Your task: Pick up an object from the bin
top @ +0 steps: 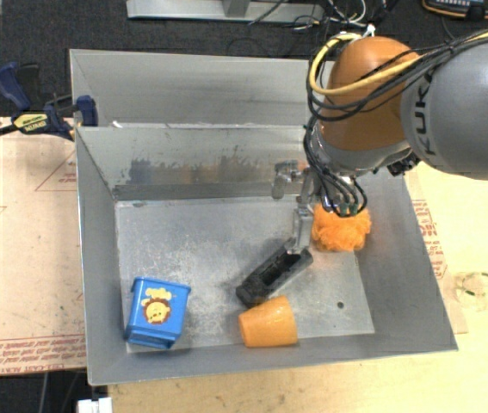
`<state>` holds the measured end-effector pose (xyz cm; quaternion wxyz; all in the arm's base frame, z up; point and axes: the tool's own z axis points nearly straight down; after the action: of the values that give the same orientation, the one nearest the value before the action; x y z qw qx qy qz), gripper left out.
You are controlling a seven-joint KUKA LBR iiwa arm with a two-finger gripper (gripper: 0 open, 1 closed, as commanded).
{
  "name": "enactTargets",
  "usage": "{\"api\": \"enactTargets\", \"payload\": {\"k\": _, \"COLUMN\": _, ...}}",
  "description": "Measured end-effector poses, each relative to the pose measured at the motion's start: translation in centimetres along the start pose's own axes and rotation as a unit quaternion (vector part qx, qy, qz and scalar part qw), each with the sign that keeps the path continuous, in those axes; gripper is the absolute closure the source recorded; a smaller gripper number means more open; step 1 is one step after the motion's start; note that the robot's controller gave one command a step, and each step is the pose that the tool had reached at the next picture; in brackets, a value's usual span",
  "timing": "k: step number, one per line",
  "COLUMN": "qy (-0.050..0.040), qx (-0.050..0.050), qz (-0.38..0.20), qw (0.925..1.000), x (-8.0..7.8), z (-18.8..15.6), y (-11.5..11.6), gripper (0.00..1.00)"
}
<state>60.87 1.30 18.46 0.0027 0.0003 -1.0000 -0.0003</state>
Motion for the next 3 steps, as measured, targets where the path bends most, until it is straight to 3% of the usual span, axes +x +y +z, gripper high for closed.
{"api": "enactTargets", "payload": {"k": 1, "qy": -0.0035, "qx": 0.000, "qz": 0.000, "qw": 1.0000, "x": -0.1, "z": -0.5, "y": 0.0, "gripper": 0.00}}
{"api": "enactTargets", "payload": {"k": 2, "qy": -0.0055, "qx": 0.000, "qz": -0.031, "qw": 0.9995, "x": 3.4, "z": 2.3, "y": -1.7, "gripper": 0.00}}
{"api": "enactTargets", "payload": {"k": 3, "qy": -0.0040, "qx": 0.001, "qz": -0.134, "qw": 0.9909, "x": 4.4, "z": 6.8, "y": -1.1, "gripper": 0.00}}
